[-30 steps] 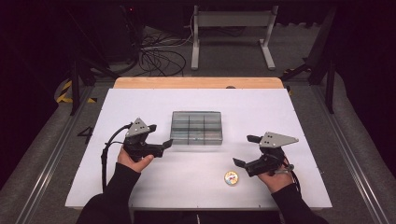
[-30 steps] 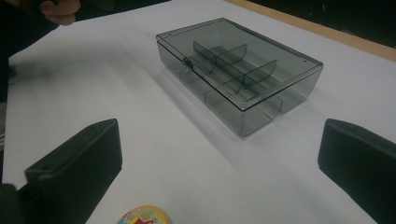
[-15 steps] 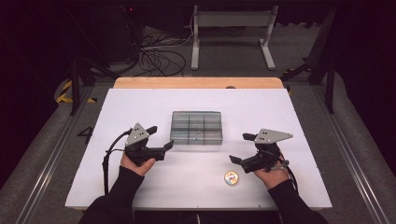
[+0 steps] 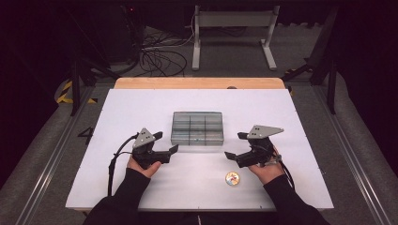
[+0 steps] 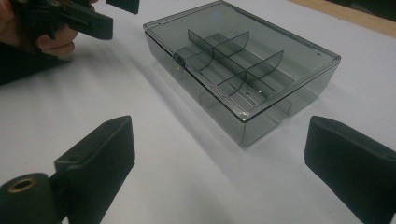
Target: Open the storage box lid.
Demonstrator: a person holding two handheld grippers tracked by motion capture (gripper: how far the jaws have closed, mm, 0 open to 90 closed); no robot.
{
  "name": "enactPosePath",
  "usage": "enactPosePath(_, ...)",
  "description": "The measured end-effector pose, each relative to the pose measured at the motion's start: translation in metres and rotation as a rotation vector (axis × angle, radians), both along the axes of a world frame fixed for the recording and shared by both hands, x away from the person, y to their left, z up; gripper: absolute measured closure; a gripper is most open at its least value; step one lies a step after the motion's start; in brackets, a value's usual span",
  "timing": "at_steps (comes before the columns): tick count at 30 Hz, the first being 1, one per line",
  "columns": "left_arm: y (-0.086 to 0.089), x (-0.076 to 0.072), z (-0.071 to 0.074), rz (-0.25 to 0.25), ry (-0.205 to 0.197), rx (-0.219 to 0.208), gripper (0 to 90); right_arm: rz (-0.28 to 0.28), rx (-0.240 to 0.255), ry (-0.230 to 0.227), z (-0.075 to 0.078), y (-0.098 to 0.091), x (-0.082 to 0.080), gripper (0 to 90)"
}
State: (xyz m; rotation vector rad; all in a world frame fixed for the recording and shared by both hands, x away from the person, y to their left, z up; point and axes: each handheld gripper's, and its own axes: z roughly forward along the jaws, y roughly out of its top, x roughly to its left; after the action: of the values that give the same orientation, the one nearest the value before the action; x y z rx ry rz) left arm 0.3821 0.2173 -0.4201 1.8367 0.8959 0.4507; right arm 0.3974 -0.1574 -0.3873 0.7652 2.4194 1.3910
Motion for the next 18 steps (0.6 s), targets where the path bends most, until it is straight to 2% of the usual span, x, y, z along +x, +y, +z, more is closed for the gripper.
enactPosePath(1, -0.001, 0.003, -0.003, 0.001, 0.005, 0.018, 16.7, 0.0, -0.005, 0.003, 0.0, 0.001, 0.001, 9.6)
enactPosePath(4, -0.002, 0.002, -0.003, 0.001, 0.0, 0.024, 19.1, -0.002, -0.011, 0.002, 0.0, 0.003, 0.003, 10.8)
enactPosePath(6, -0.004, 0.002, -0.005, -0.001, -0.011, 0.054, 20.3, -0.002, -0.011, 0.002, -0.001, 0.004, 0.004, 11.8)
enactPosePath(10, -0.006, 0.003, -0.006, 0.002, 0.0, 0.065, 24.0, -0.001, -0.017, 0.011, -0.002, 0.005, 0.007, 13.9)
enactPosePath(14, -0.006, 0.006, -0.008, 0.006, 0.028, 0.069, 27.4, -0.006, -0.029, 0.022, -0.003, 0.006, 0.01, 16.9)
enactPosePath(16, -0.007, 0.006, -0.009, 0.004, 0.028, 0.074, 29.0, -0.006, -0.03, 0.027, -0.003, 0.007, 0.011, 18.0)
enactPosePath(18, -0.009, 0.007, -0.01, 0.0, 0.036, 0.089, 29.8, -0.011, -0.035, 0.043, -0.003, 0.008, 0.015, 23.2)
